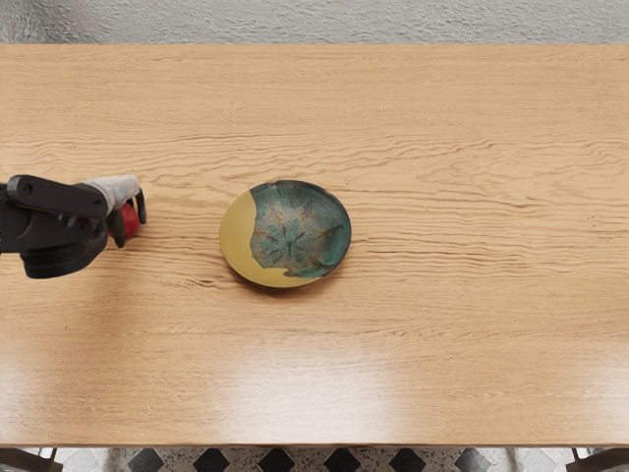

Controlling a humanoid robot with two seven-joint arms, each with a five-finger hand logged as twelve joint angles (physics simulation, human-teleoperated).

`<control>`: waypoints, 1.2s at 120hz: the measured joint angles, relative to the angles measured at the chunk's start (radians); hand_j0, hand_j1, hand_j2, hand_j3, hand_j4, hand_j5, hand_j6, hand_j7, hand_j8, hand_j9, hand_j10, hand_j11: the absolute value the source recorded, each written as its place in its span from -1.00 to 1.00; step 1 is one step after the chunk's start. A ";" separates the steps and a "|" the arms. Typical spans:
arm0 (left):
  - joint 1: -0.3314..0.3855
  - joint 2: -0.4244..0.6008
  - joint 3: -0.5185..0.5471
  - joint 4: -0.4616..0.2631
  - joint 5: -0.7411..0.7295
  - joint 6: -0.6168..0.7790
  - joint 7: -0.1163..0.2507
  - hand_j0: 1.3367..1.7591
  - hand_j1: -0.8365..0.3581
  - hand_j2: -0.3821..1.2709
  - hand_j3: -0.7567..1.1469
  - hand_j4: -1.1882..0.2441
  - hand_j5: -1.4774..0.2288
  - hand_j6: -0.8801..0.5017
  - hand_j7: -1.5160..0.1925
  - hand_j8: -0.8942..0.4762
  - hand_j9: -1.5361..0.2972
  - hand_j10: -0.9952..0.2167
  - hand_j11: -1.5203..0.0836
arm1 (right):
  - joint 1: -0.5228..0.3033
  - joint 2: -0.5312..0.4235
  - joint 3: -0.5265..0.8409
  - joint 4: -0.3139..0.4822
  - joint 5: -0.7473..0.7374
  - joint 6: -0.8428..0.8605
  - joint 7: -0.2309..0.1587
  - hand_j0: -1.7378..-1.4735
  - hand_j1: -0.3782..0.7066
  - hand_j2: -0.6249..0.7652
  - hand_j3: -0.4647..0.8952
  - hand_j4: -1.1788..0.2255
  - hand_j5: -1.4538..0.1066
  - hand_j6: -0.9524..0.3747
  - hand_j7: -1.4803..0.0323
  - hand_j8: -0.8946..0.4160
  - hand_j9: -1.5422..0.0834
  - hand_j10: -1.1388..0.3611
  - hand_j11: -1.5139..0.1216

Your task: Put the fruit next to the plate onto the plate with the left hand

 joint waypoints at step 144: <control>-0.206 0.153 -0.237 -0.106 -0.150 -0.293 -0.048 0.44 -0.23 -0.17 -0.20 -0.36 -0.74 0.00 -0.68 0.04 -0.63 -0.10 -0.61 | 0.000 0.000 0.000 0.000 0.000 0.000 0.000 -0.40 -0.89 -0.11 -0.32 0.64 0.82 0.40 0.91 0.33 0.86 0.48 0.81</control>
